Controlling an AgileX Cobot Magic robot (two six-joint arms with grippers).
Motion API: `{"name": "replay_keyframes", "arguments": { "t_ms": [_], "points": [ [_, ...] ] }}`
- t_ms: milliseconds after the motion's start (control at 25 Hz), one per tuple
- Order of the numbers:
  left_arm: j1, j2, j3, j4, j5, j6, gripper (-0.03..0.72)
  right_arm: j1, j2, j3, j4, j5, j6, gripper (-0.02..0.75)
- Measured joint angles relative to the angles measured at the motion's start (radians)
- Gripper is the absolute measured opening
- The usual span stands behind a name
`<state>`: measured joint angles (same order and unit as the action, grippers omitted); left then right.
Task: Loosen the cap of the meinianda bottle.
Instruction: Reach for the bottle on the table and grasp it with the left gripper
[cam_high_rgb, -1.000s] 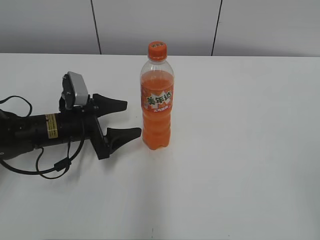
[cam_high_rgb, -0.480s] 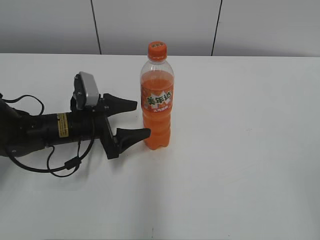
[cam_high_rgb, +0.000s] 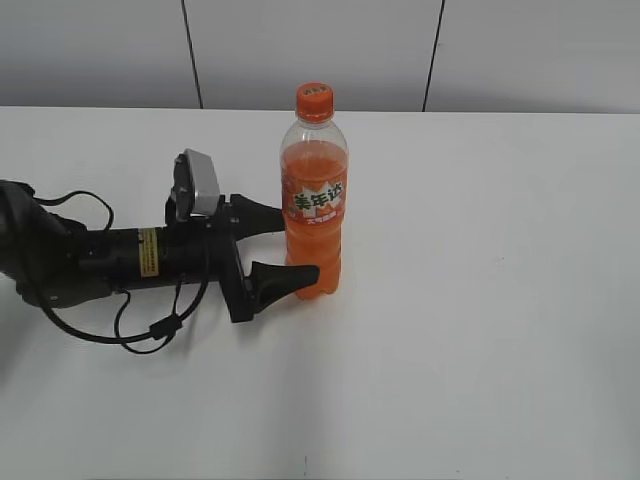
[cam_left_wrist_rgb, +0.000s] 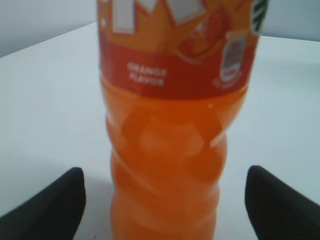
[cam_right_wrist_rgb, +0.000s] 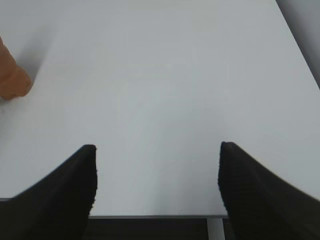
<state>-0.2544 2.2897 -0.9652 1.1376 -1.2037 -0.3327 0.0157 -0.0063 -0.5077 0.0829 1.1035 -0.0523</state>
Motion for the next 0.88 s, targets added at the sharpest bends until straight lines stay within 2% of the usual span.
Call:
{"name": "replay_keyframes", "arguments": {
  "t_ms": [440,640,880],
  "points": [
    [-0.101,0.000,-0.102,-0.023,0.011,-0.020,0.591,0.000,0.000,0.000,0.000,0.000,0.000,0.566],
    [-0.105,0.019,-0.108,-0.041,0.013,-0.022,0.591,0.000,0.000,0.000,0.000,0.000,0.000,0.566],
    [-0.096,0.031,-0.108,-0.008,0.015,-0.026,0.591,0.000,0.000,0.000,0.000,0.000,0.000,0.566]
  ]
}}
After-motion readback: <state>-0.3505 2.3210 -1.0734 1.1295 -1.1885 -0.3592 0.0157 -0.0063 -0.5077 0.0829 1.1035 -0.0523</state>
